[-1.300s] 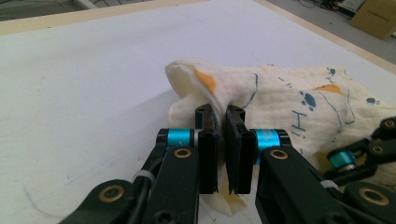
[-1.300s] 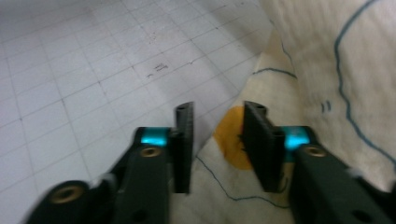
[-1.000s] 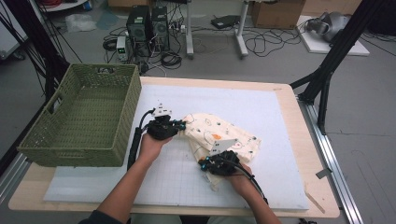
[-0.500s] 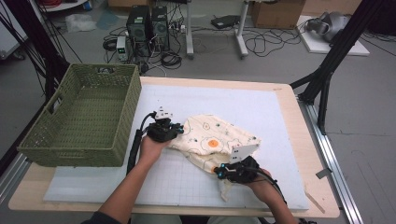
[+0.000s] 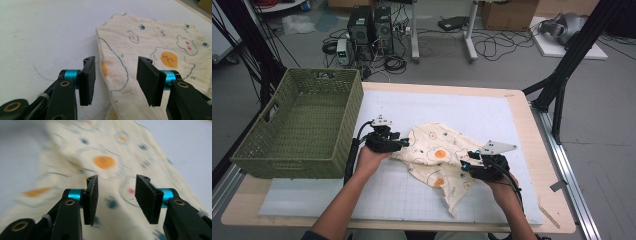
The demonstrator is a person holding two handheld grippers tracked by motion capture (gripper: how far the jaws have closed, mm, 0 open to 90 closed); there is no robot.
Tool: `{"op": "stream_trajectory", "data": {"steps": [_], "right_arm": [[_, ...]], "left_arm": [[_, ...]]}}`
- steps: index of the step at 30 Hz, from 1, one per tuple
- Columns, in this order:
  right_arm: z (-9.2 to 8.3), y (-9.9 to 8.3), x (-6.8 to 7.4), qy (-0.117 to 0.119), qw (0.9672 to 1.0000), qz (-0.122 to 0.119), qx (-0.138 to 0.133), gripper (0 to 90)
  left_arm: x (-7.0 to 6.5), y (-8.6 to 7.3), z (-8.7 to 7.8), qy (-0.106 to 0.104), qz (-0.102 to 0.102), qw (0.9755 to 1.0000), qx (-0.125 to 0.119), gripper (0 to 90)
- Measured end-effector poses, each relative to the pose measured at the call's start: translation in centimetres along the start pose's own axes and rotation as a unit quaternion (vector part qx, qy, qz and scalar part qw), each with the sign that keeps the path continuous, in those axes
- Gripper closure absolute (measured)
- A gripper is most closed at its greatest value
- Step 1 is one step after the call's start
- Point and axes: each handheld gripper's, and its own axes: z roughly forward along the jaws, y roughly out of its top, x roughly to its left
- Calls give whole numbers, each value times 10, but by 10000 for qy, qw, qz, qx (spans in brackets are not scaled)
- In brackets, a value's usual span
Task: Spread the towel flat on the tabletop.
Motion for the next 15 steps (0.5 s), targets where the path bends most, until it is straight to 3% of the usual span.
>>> {"op": "stream_trajectory", "data": {"steps": [3,6,8,10,13,15], "right_arm": [[17,-2,-7,-359,9986,64,392,456],[33,-3,-10,-436,9969,-36,655,476],[37,-3,-13,-224,9978,106,611,610],[36,-3,-14,0,9981,44,609,804],[35,-1,-11,-223,9968,-308,707,869],[32,-1,-15,-670,9945,-303,747,872]], "left_arm": [[-1,0,2,34,42,10000,25,490],[0,0,2,34,66,10000,-4,488],[1,0,0,55,39,10000,-30,482],[3,0,-1,67,-15,9999,-83,475],[3,0,-3,58,-39,9999,-98,472],[3,0,-3,64,-23,9999,-105,472]]}}
